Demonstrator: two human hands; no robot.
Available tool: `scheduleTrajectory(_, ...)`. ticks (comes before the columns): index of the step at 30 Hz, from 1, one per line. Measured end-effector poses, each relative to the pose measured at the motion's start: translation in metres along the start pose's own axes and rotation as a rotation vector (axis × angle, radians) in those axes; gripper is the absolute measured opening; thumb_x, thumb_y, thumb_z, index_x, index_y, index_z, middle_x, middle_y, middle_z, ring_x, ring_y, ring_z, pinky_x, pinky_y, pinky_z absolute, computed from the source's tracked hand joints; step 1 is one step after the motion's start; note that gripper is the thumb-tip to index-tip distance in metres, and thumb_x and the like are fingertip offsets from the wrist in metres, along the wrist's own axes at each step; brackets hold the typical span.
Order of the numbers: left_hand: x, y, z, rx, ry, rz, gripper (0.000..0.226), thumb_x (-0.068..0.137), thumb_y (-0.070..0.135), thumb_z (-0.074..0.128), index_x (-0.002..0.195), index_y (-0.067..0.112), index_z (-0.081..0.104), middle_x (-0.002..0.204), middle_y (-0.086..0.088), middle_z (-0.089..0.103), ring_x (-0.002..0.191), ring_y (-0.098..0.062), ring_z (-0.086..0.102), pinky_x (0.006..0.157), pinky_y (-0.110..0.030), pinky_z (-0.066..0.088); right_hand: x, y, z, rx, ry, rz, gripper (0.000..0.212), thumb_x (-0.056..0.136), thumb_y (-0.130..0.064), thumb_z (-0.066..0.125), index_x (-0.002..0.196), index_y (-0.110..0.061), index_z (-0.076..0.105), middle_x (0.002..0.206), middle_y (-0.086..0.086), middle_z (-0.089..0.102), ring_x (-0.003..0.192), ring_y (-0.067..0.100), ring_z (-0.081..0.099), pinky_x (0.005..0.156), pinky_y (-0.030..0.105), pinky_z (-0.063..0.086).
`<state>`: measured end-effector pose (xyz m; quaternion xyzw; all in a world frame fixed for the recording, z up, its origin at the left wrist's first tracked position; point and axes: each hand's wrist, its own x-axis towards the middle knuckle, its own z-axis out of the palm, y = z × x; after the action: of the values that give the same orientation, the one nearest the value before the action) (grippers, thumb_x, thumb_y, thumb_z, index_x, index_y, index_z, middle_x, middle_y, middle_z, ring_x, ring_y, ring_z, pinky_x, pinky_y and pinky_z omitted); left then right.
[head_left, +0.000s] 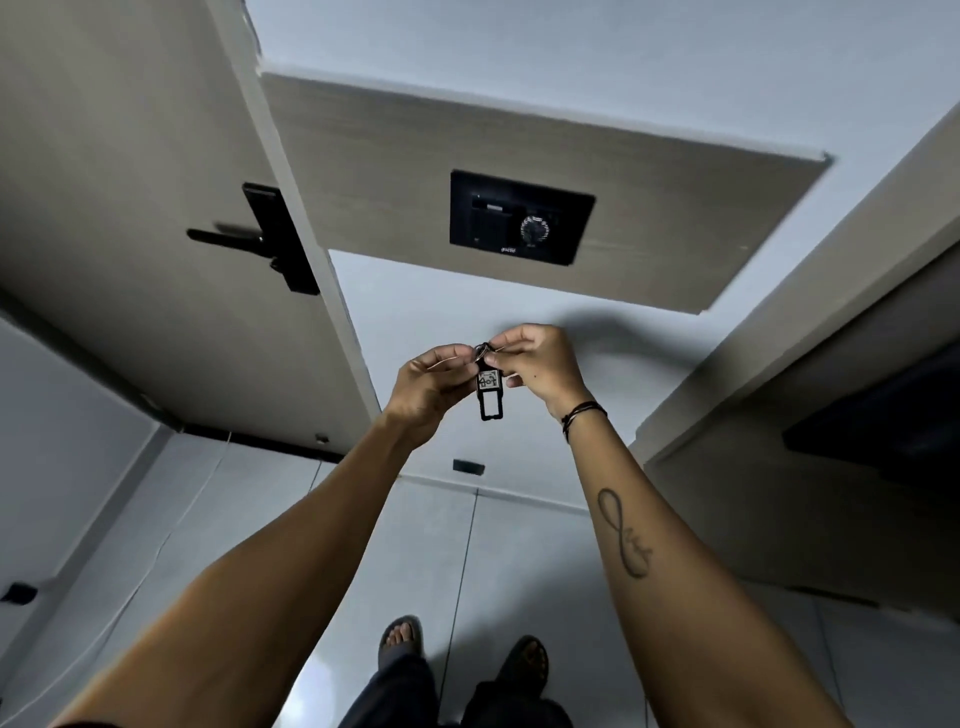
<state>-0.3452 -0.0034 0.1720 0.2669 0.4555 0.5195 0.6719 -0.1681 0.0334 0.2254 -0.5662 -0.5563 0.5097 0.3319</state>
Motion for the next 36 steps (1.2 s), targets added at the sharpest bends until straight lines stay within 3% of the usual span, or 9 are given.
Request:
scheduleTrajectory(3, -0.001, 0.032, 0.006, 0.043, -0.046, 0.032, 0.027, 0.089, -0.006, 0.072, 0.098, 0.018, 0.082, 0.091, 0.0, 0.082, 0.085, -0.016, 0.079, 0.078, -0.027, 0.063, -0.002, -0.027, -0.004, 0.055, 0.007, -0.022, 0.027, 0.086, 0.003, 0.082, 0.112, 0.003, 0.073, 0.097, 0.021, 0.074, 0.08, 0.028, 0.067, 0.064, 0.031, 0.06)
scheduleTrajectory(7, -0.006, 0.077, 0.021, 0.138, -0.132, 0.094, 0.025, 0.092, -0.001, 0.071, 0.104, 0.019, 0.08, 0.093, 0.0, 0.079, 0.085, -0.015, 0.077, 0.081, -0.029, 0.063, -0.007, -0.066, -0.013, 0.053, 0.028, -0.094, 0.03, 0.088, 0.006, 0.079, 0.117, 0.011, 0.072, 0.111, 0.033, 0.075, 0.071, 0.023, 0.065, 0.061, 0.024, 0.061)
scheduleTrajectory(9, -0.008, 0.095, 0.027, 0.161, -0.168, 0.122, 0.026, 0.093, -0.001, 0.07, 0.11, 0.017, 0.078, 0.098, -0.002, 0.077, 0.086, -0.016, 0.075, 0.087, -0.032, 0.062, -0.009, -0.083, -0.017, 0.055, 0.041, -0.135, 0.029, 0.088, 0.006, 0.079, 0.116, 0.011, 0.072, 0.11, 0.033, 0.076, 0.067, 0.021, 0.065, 0.058, 0.022, 0.062)
scheduleTrajectory(16, -0.018, 0.146, 0.045, 0.183, -0.243, 0.187, 0.033, 0.088, -0.008, 0.072, 0.109, 0.016, 0.079, 0.094, 0.001, 0.079, 0.087, -0.013, 0.074, 0.081, -0.024, 0.061, -0.018, -0.131, -0.028, 0.064, 0.039, -0.245, 0.028, 0.088, 0.005, 0.08, 0.115, 0.009, 0.073, 0.106, 0.027, 0.077, 0.076, 0.021, 0.073, 0.058, 0.023, 0.064)
scheduleTrajectory(21, -0.024, 0.178, 0.058, 0.253, -0.185, 0.274, 0.027, 0.086, -0.009, 0.075, 0.095, 0.015, 0.079, 0.085, 0.001, 0.081, 0.077, -0.012, 0.076, 0.074, -0.024, 0.061, -0.016, -0.158, -0.032, 0.04, 0.057, -0.298, 0.029, 0.088, 0.006, 0.079, 0.118, 0.005, 0.075, 0.094, 0.014, 0.077, 0.069, 0.018, 0.074, 0.061, 0.026, 0.067)
scheduleTrajectory(25, -0.026, 0.2, 0.071, 0.362, -0.125, 0.371, 0.021, 0.083, -0.009, 0.078, 0.087, 0.013, 0.078, 0.073, 0.001, 0.08, 0.068, -0.011, 0.074, 0.074, -0.026, 0.065, -0.014, -0.179, -0.034, 0.012, 0.127, -0.327, 0.028, 0.087, 0.007, 0.08, 0.114, 0.004, 0.076, 0.096, 0.016, 0.075, 0.08, 0.027, 0.074, 0.066, 0.03, 0.068)
scheduleTrajectory(28, -0.027, 0.216, 0.08, 0.432, -0.103, 0.434, 0.02, 0.083, -0.009, 0.079, 0.087, 0.01, 0.078, 0.069, 0.003, 0.079, 0.066, -0.009, 0.074, 0.074, -0.026, 0.066, -0.012, -0.194, -0.036, 0.002, 0.18, -0.347, 0.028, 0.085, 0.007, 0.081, 0.113, 0.003, 0.077, 0.102, 0.021, 0.076, 0.081, 0.027, 0.074, 0.067, 0.03, 0.068)
scheduleTrajectory(31, -0.028, 0.231, 0.088, 0.487, -0.105, 0.485, 0.019, 0.083, -0.012, 0.078, 0.089, 0.006, 0.076, 0.072, -0.002, 0.077, 0.066, -0.01, 0.075, 0.071, -0.027, 0.067, -0.01, -0.208, -0.037, -0.036, 0.219, -0.38, 0.026, 0.084, 0.007, 0.082, 0.11, 0.001, 0.079, 0.095, 0.015, 0.076, 0.078, 0.024, 0.074, 0.063, 0.025, 0.067)
scheduleTrajectory(36, -0.027, 0.249, 0.096, 0.567, -0.091, 0.574, 0.02, 0.081, -0.016, 0.078, 0.092, 0.0, 0.074, 0.077, -0.01, 0.074, 0.063, -0.01, 0.074, 0.071, -0.028, 0.068, -0.007, -0.223, -0.039, -0.066, 0.259, -0.401, 0.021, 0.084, 0.005, 0.083, 0.104, -0.001, 0.08, 0.096, 0.019, 0.078, 0.077, 0.023, 0.075, 0.07, 0.035, 0.068)
